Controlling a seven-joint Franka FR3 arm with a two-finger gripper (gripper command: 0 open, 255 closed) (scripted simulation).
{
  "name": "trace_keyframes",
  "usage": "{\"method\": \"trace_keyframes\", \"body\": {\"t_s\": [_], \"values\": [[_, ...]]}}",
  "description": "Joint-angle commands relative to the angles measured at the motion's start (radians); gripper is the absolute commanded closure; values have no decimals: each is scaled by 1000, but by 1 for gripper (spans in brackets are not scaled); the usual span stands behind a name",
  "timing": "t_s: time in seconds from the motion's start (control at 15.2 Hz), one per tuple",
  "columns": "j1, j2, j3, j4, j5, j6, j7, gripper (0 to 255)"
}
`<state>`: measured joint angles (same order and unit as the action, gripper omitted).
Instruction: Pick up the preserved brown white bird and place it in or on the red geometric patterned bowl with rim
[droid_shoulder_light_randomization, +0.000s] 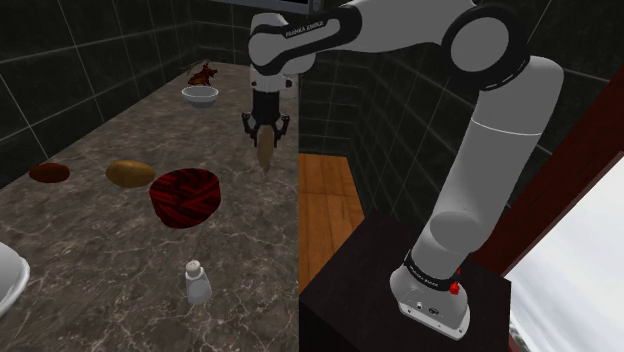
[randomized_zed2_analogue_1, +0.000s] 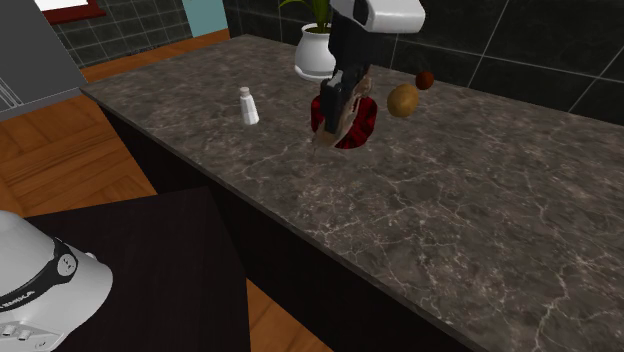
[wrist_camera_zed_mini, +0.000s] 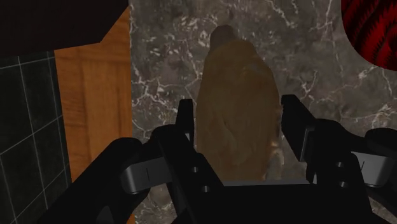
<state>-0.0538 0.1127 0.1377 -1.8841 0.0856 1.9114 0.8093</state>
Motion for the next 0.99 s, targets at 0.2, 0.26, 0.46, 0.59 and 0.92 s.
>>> {"method": "trace_keyframes", "body": {"t_s": [0.2, 0.26, 0.46, 0.59, 0.92], "values": [[55, 95, 38, 134, -15, -31, 99, 255], [68, 119, 45, 167, -20, -39, 120, 255], [109, 197, 64, 276, -36, -67, 182, 255], [138, 254, 74, 360, -49, -90, 223, 255], [222, 423, 89, 620, -85, -176, 315, 255]]}}
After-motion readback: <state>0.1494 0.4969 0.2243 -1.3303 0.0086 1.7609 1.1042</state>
